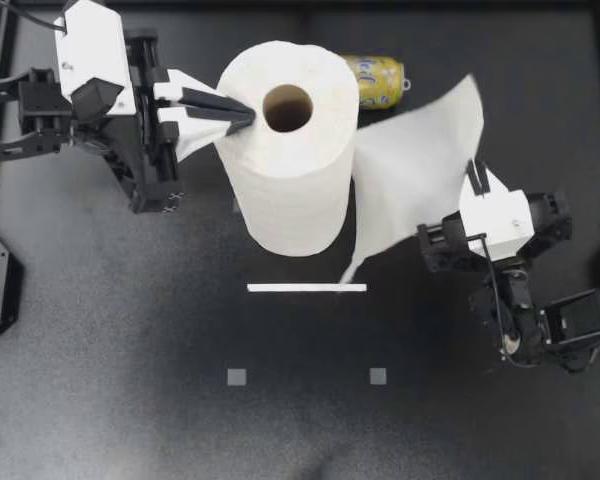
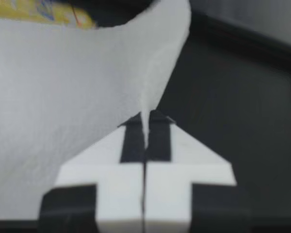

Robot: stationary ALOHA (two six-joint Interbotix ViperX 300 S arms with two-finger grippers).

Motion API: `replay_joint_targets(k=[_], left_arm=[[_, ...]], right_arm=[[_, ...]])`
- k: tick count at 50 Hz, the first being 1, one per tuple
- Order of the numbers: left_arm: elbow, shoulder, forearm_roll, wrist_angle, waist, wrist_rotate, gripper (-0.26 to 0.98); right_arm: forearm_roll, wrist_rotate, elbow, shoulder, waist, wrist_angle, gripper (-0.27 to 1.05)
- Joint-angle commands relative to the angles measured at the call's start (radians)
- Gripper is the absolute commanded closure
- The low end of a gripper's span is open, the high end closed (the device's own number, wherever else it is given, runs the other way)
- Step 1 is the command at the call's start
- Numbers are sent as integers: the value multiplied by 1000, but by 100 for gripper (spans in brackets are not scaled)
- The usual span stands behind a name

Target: Pick up a piece of paper towel and place it on the spilled liquid.

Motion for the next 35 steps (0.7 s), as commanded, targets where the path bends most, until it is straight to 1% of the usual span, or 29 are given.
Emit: replay_joint_targets(k=[1, 7, 16, 25, 31, 35], left_arm=[[26, 38, -3, 41, 14, -11, 60], [28, 35, -9, 37, 14, -9, 60], [28, 34, -9, 35, 14, -11, 60], [32, 32, -15, 37, 14, -11, 60], [32, 32, -17, 35, 14, -11, 60], [32, 32, -18, 35, 14, -11, 60]], right_arm=[[18, 29, 25, -3, -15, -37, 87], [48, 57, 78, 17, -26, -55, 87], [54, 104, 140, 48, -60, -115, 87], [117, 91, 201, 52, -77, -133, 87], [160, 92, 233, 38, -78, -129, 87], [163, 89, 233, 31, -84, -124, 87]])
